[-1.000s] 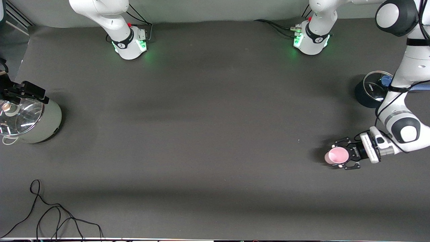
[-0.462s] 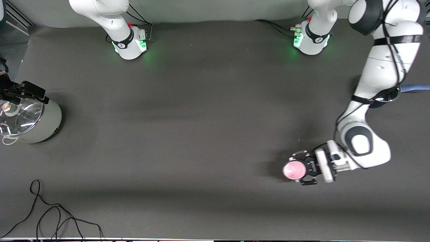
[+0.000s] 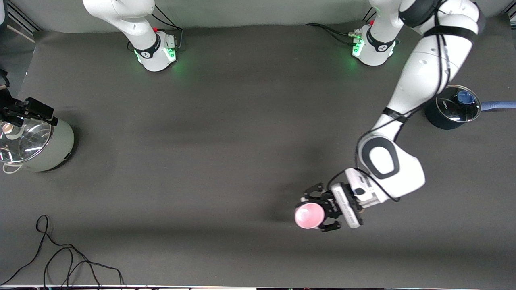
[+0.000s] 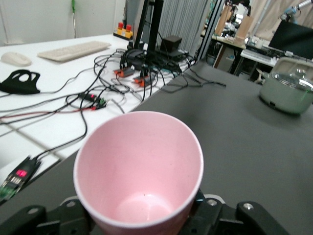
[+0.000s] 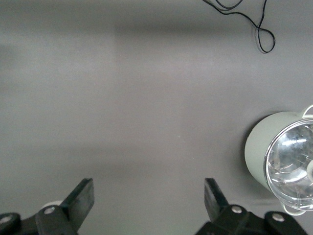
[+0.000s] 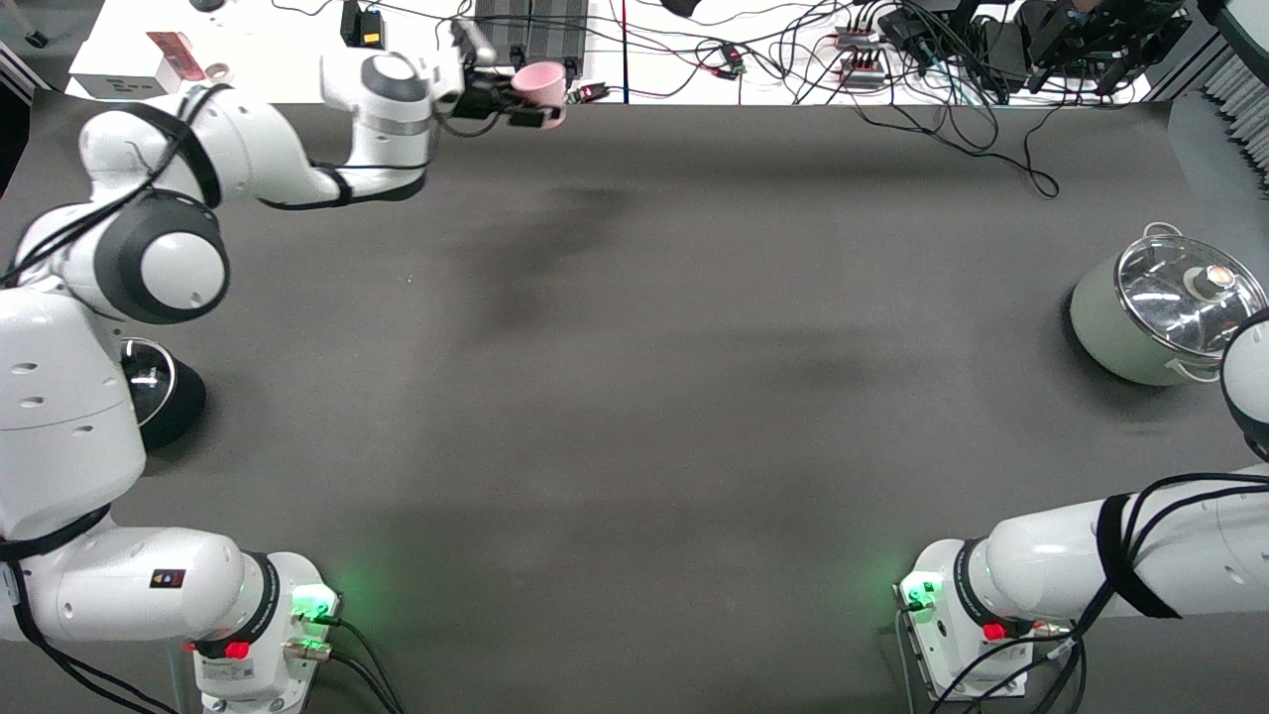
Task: Transfer pink cup from left to right arm
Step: 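Lift the pink cup with the left gripper and carry it mid-table, then hold the cup with the left gripper while the right gripper approaches it, then close the right gripper on the cup and open the left gripper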
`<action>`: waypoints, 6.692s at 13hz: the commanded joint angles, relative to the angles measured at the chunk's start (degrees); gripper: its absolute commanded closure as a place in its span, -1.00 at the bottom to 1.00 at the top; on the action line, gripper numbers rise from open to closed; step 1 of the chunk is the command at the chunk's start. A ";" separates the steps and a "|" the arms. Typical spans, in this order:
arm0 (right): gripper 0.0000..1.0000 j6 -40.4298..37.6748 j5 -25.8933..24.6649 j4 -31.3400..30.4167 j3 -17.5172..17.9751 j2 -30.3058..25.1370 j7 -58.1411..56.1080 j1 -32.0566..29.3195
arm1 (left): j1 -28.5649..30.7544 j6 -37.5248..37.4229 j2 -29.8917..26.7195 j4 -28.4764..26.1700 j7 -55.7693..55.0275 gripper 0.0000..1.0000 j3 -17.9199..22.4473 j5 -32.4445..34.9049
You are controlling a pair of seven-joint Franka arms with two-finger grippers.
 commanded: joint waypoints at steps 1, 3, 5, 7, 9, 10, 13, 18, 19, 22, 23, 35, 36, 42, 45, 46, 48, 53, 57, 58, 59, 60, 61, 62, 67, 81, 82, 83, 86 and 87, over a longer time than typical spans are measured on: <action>-1.00 -0.17 2.15 0.99 -0.41 0.10 0.29 0.43 | -8.55 9.05 -0.55 4.45 -6.38 1.00 0.73 -0.27; -1.00 -0.17 2.34 1.08 -0.41 -0.07 0.29 0.43 | -17.50 20.64 -0.03 8.57 -12.51 1.00 1.07 0.16; -1.00 -0.08 2.42 1.16 -0.41 -0.16 0.03 0.07 | -23.51 27.01 0.06 10.01 -17.54 1.00 2.13 4.09; -1.00 0.18 2.42 1.25 -0.41 -0.25 0.03 0.07 | -27.29 30.78 -0.20 10.01 -19.22 1.00 2.22 7.89; -1.00 0.54 2.42 1.34 -0.41 -0.43 0.03 0.07 | -31.60 36.06 -0.38 10.27 -19.93 1.00 3.44 8.08; -1.00 0.45 2.34 1.69 -0.41 -0.43 0.20 0.16 | -32.49 36.17 -0.55 10.36 -19.93 1.00 3.71 8.08; -1.00 0.01 2.42 4.76 -0.06 -0.34 0.82 0.51 | -34.95 37.56 -0.64 11.67 -19.93 1.00 3.89 8.34; -1.00 -0.17 2.60 11.44 1.44 1.68 12.23 5.07 | -36.89 40.74 -1.26 11.59 -19.93 1.00 3.89 8.34; -1.00 -0.17 2.69 12.06 1.52 1.68 13.64 5.17 | -36.89 40.74 -1.17 11.59 -19.93 1.00 3.89 8.34; -1.00 -0.17 2.34 14.60 1.70 3.52 18.82 9.73 | -37.50 40.65 -0.99 11.50 -19.93 1.00 4.94 8.34; -1.00 -0.17 2.33 16.26 1.70 5.18 20.75 11.48 | -37.68 40.65 -0.99 11.50 -19.93 1.00 5.55 8.34; -1.00 -0.17 -2.40 20.94 1.70 14.25 32.37 26.87 | -37.68 40.56 -0.73 11.59 -19.93 1.00 5.82 8.34; -1.00 -0.17 -2.50 20.85 1.70 14.69 32.28 27.40 | -37.68 40.56 -0.73 11.59 -19.93 1.00 5.82 8.34; -0.99 0.36 -4.52 21.03 1.70 16.01 28.51 28.55 | -37.68 40.56 -0.64 11.50 -19.93 1.00 5.91 8.34; -0.99 2.72 -4.70 22.43 1.61 16.62 28.41 28.29 | -37.68 40.56 -0.64 11.59 -19.93 1.00 5.83 8.34; -0.99 4.65 -4.70 22.52 1.61 17.58 29.11 28.55 | -37.68 40.56 -0.64 11.59 -19.93 1.00 5.82 8.34; -0.99 6.60 -4.52 22.35 1.61 18.29 29.47 28.55 | -37.59 40.56 -0.64 11.59 -19.93 1.00 5.91 8.34; -0.99 9.50 -3.91 21.73 1.61 18.99 29.82 28.11 | -37.59 40.56 -0.64 11.59 -19.93 1.00 5.91 8.43; -0.99 9.50 -2.94 21.29 1.53 20.23 29.73 28.11 | -37.59 40.39 -0.64 11.59 -19.93 1.00 6.09 8.43; -0.99 9.68 -2.76 20.60 1.53 20.23 29.65 28.11 | -37.59 40.39 -0.64 11.59 -19.93 1.00 6.61 8.43; -0.99 9.68 -2.68 20.33 1.53 20.23 29.65 28.11 | -37.68 40.39 -0.64 11.59 -19.93 1.00 6.62 8.43; -0.99 9.94 -2.68 19.63 1.53 20.23 29.65 28.20 | -37.68 40.30 -0.64 11.59 -19.93 1.00 6.62 8.43; -0.99 10.29 -2.68 19.36 1.53 20.23 29.65 28.20 | -37.68 40.21 -0.55 11.59 -19.93 1.00 6.62 8.43; -0.99 10.38 -2.59 18.92 1.53 20.49 29.65 28.20 | -37.68 40.30 -0.55 11.50 -19.93 1.00 6.62 8.43; -0.11 10.38 -1.18 19.53 1.44 20.14 31.93 28.02 | -37.68 40.21 -0.73 11.59 -19.93 1.00 6.62 8.43; 1.00 10.29 1.37 21.73 0.91 20.67 39.67 27.76 | -37.16 39.95 -1.35 11.06 -19.93 -1.00 6.62 8.95; 1.00 10.38 1.37 21.82 0.82 20.84 39.66 27.41 | -36.63 39.95 -1.61 10.10 -19.76 -1.00 6.62 9.04; 1.00 10.38 1.37 22.08 0.82 21.19 39.58 26.54 | -35.76 39.95 -2.74 7.74 -19.75 -1.00 6.62 9.13; 1.00 10.38 1.37 22.17 0.73 21.28 39.58 23.99 | -31.45 33.57 -8.26 -0.60 -19.32 -1.00 6.79 10.10; 1.00 10.38 1.37 22.08 0.73 21.28 39.58 22.85 | -28.83 29.36 -10.99 -4.20 -19.23 -1.00 7.14 10.53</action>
